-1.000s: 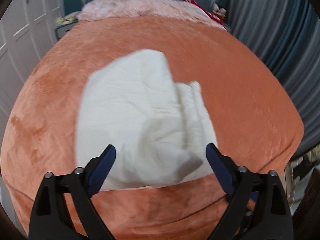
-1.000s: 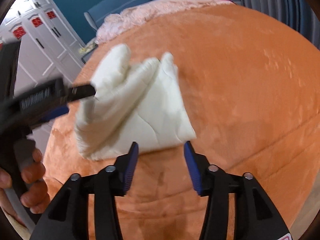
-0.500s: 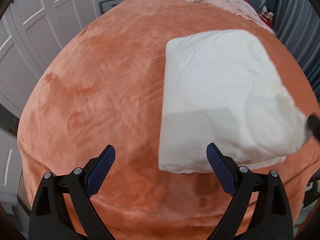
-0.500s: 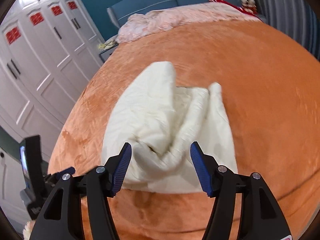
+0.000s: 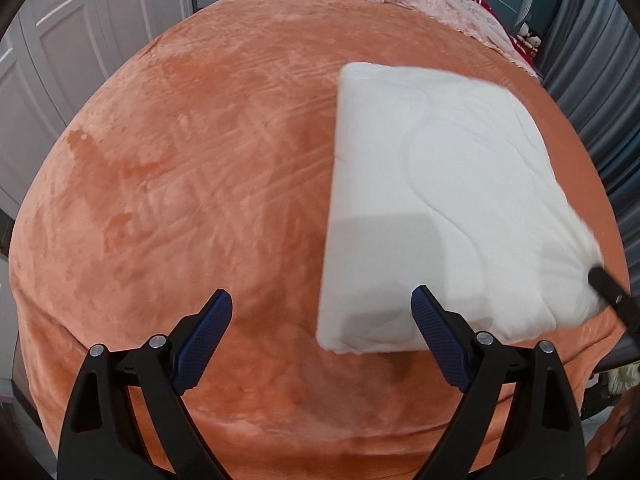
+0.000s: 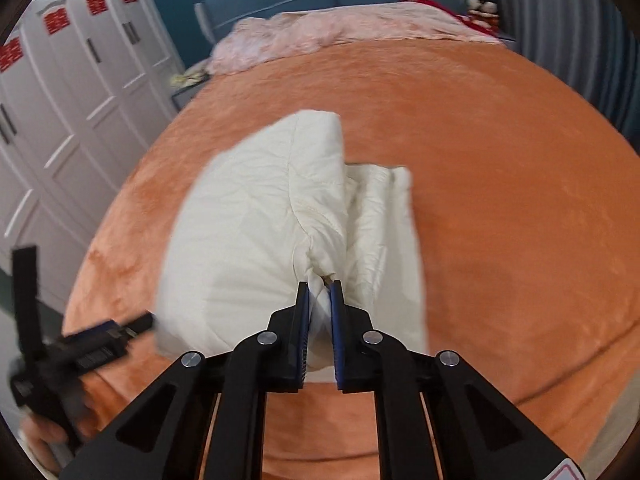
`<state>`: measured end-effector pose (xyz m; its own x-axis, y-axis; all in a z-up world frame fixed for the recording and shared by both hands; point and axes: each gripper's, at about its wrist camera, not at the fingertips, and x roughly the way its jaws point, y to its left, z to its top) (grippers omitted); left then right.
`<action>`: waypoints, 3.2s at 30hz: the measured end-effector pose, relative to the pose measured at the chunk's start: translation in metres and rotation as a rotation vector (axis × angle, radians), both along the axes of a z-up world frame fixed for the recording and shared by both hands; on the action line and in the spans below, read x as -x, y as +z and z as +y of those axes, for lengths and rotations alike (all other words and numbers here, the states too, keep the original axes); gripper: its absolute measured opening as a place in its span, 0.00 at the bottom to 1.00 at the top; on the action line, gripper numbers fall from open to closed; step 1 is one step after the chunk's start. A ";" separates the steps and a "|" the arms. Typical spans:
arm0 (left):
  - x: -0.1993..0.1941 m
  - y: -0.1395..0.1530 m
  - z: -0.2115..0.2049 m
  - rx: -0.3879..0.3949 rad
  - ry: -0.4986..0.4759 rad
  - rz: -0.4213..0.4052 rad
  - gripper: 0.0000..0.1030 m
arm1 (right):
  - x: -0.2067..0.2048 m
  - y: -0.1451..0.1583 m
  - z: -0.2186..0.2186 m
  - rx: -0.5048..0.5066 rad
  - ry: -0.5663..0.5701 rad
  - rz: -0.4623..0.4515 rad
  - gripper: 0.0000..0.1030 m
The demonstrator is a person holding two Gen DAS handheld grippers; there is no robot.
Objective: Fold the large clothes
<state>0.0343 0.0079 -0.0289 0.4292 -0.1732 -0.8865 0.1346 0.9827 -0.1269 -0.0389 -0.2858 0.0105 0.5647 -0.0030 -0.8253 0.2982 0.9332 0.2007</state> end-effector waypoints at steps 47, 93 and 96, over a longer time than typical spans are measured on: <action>-0.054 0.032 -0.039 -0.012 -0.057 -0.083 0.87 | -0.055 0.025 -0.055 -0.124 -0.098 -0.067 0.52; -0.167 -0.083 -0.148 -0.157 -0.068 -0.067 0.96 | -0.168 -0.128 -0.087 -0.015 -0.194 0.019 0.23; -0.165 -0.085 -0.151 -0.171 -0.063 -0.084 0.96 | -0.166 -0.130 -0.085 -0.015 -0.196 0.008 0.23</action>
<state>0.1989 -0.1426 -0.1142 0.4962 -0.0517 -0.8667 0.1996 0.9783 0.0559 0.1267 -0.3712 -0.1198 0.5479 -0.0998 -0.8306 0.4755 0.8540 0.2111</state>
